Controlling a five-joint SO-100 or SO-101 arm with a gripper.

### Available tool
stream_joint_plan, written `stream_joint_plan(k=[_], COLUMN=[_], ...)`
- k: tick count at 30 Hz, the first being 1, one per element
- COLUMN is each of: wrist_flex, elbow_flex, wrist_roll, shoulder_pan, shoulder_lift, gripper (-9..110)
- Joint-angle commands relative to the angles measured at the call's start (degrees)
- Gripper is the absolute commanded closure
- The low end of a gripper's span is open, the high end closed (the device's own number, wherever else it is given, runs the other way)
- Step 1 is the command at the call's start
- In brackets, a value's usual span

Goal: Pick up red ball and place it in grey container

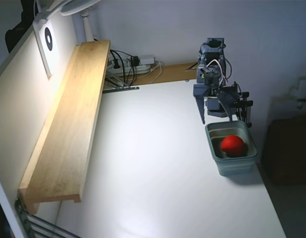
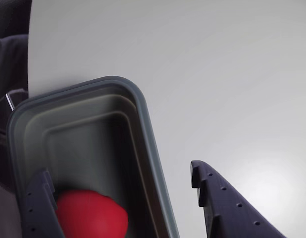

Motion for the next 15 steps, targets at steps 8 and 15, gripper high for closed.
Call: stream_joint_plan(k=[8, 15], wrist_flex=[6.1, 10.9], elbow_flex=[-3.5, -4.4], wrist_roll=[0.1, 0.1], shoulder_pan=[9.9, 18.5], shoulder_lift=[4.9, 6.8], gripper=[71, 75])
